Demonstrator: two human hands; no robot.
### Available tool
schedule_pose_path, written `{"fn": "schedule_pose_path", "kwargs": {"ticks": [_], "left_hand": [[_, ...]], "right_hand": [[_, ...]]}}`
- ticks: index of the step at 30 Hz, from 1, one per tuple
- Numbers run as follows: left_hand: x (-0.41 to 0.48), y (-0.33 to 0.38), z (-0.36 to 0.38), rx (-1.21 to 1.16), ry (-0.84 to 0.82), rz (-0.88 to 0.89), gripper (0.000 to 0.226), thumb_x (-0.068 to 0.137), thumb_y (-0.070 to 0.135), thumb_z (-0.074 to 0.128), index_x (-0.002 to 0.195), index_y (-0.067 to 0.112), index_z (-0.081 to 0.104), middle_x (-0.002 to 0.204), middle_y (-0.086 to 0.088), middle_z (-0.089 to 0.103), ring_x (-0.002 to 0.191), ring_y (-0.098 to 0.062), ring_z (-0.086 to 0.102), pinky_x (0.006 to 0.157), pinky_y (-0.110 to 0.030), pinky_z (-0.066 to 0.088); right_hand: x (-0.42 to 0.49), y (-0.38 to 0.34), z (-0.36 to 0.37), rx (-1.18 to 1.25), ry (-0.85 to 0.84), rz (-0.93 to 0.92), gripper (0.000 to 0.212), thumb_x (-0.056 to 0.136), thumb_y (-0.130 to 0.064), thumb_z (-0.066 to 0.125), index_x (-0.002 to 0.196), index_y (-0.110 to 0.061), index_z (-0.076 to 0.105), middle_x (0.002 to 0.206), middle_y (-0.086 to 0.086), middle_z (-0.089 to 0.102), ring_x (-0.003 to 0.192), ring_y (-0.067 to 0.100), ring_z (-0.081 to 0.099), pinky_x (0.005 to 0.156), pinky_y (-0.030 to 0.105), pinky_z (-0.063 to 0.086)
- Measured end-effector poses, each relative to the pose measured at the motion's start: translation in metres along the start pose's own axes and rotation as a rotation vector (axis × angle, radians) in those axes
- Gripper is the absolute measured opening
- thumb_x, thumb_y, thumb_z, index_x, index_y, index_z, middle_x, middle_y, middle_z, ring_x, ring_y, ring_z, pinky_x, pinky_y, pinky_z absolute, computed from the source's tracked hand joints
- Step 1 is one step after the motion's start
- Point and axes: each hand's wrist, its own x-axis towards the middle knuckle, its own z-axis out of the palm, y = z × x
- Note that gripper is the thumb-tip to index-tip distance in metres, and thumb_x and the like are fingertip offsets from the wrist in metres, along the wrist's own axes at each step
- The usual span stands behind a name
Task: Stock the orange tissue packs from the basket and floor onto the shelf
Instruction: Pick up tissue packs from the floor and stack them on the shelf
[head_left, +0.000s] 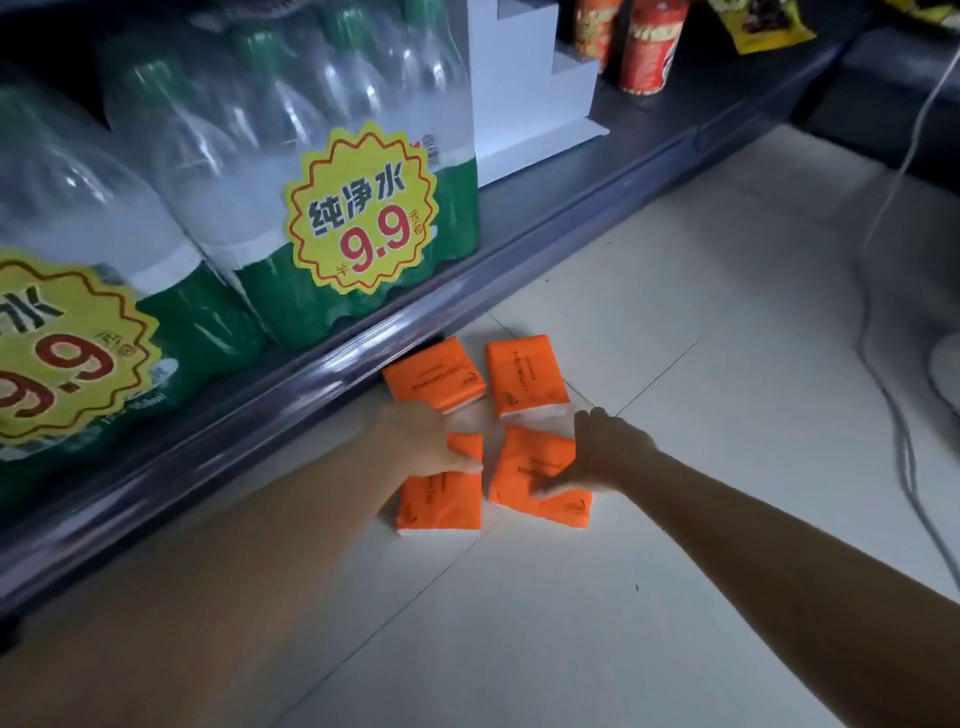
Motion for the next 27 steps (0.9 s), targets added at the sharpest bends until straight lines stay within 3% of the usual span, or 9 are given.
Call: {"fn": "schedule_pose_path", "kwargs": {"ticks": [3, 5, 8, 11, 13, 16, 19, 24, 27], "left_hand": [[-0.002, -0.002, 0.003, 0.061, 0.035, 0.01, 0.084, 0.08, 0.081, 0.031, 0.127, 0.016, 0.055, 0.13, -0.011, 0.058, 0.122, -0.028, 0.054, 0.095, -0.035, 0.042], [-0.002, -0.007, 0.012, 0.074, 0.059, 0.001, 0.086, 0.078, 0.084, 0.026, 0.129, 0.021, 0.055, 0.131, -0.009, 0.057, 0.124, -0.027, 0.052, 0.097, -0.036, 0.041], [0.001, -0.016, 0.019, 0.017, 0.056, 0.043, 0.085, 0.08, 0.082, 0.022, 0.132, 0.022, 0.051, 0.138, -0.009, 0.05, 0.129, -0.027, 0.045, 0.105, -0.042, 0.038], [-0.005, -0.023, 0.015, -0.242, -0.08, 0.007, 0.097, 0.073, 0.083, 0.043, 0.145, 0.018, 0.036, 0.147, -0.006, 0.043, 0.132, -0.026, 0.044, 0.106, -0.041, 0.039], [-0.008, -0.024, 0.014, -0.407, -0.2, -0.105, 0.117, 0.058, 0.078, 0.067, 0.147, 0.015, 0.027, 0.148, -0.007, 0.041, 0.128, -0.029, 0.048, 0.104, -0.042, 0.042], [-0.006, -0.023, 0.03, -0.721, -0.306, -0.306, 0.127, 0.034, 0.062, 0.088, 0.138, 0.012, 0.036, 0.126, -0.01, 0.056, 0.104, -0.028, 0.062, 0.085, -0.042, 0.056], [-0.005, -0.019, 0.042, -0.85, -0.313, -0.312, 0.111, 0.032, 0.053, 0.092, 0.127, 0.013, 0.049, 0.116, -0.007, 0.062, 0.098, -0.023, 0.065, 0.075, -0.03, 0.058], [-0.008, -0.021, 0.035, -1.022, -0.207, -0.269, 0.093, 0.026, 0.028, 0.096, 0.11, 0.006, 0.063, 0.102, -0.005, 0.07, 0.092, -0.019, 0.065, 0.083, -0.024, 0.05], [-0.018, -0.016, 0.028, -1.157, -0.173, -0.207, 0.073, 0.045, 0.011, 0.094, 0.11, 0.013, 0.061, 0.106, -0.002, 0.068, 0.1, -0.02, 0.06, 0.081, -0.031, 0.049]], "right_hand": [[-0.005, -0.004, -0.005, -0.285, -0.031, 0.008, 0.082, 0.057, -0.094, 0.042, 0.088, -0.02, 0.06, 0.077, -0.005, 0.054, 0.082, 0.019, 0.056, 0.07, 0.028, 0.038], [-0.008, -0.005, -0.007, -0.349, 0.037, -0.045, 0.08, 0.063, -0.093, 0.036, 0.091, -0.022, 0.061, 0.077, -0.005, 0.054, 0.08, 0.019, 0.057, 0.067, 0.028, 0.038], [-0.005, -0.001, -0.004, -0.365, 0.228, -0.334, 0.07, 0.078, -0.074, 0.048, 0.123, -0.021, 0.052, 0.118, 0.001, 0.055, 0.107, 0.022, 0.057, 0.08, 0.033, 0.047], [-0.003, -0.001, 0.001, -0.233, 0.095, -0.506, 0.094, 0.069, -0.063, 0.068, 0.146, -0.03, 0.024, 0.148, -0.004, 0.034, 0.134, 0.019, 0.038, 0.102, 0.037, 0.04], [-0.003, -0.004, 0.005, -0.163, 0.012, -0.415, 0.114, 0.058, -0.062, 0.075, 0.149, -0.034, 0.013, 0.148, -0.002, 0.035, 0.136, 0.021, 0.036, 0.102, 0.04, 0.039], [-0.004, -0.008, 0.012, -0.061, -0.001, -0.223, 0.133, 0.045, -0.063, 0.082, 0.15, -0.022, 0.011, 0.131, 0.005, 0.046, 0.125, 0.025, 0.046, 0.092, 0.037, 0.044], [-0.009, -0.006, 0.011, -0.082, -0.054, -0.047, 0.124, 0.04, -0.07, 0.082, 0.139, -0.012, 0.036, 0.121, 0.005, 0.044, 0.117, 0.024, 0.046, 0.087, 0.035, 0.045], [-0.011, 0.006, 0.007, 0.215, -0.137, 0.016, 0.139, 0.043, -0.053, 0.091, 0.144, -0.003, 0.01, 0.125, 0.01, 0.049, 0.117, 0.028, 0.051, 0.081, 0.032, 0.044], [-0.014, 0.009, -0.001, 0.354, -0.079, 0.003, 0.116, 0.049, -0.044, 0.092, 0.134, -0.002, 0.025, 0.117, 0.008, 0.057, 0.11, 0.027, 0.055, 0.078, 0.03, 0.044]]}}
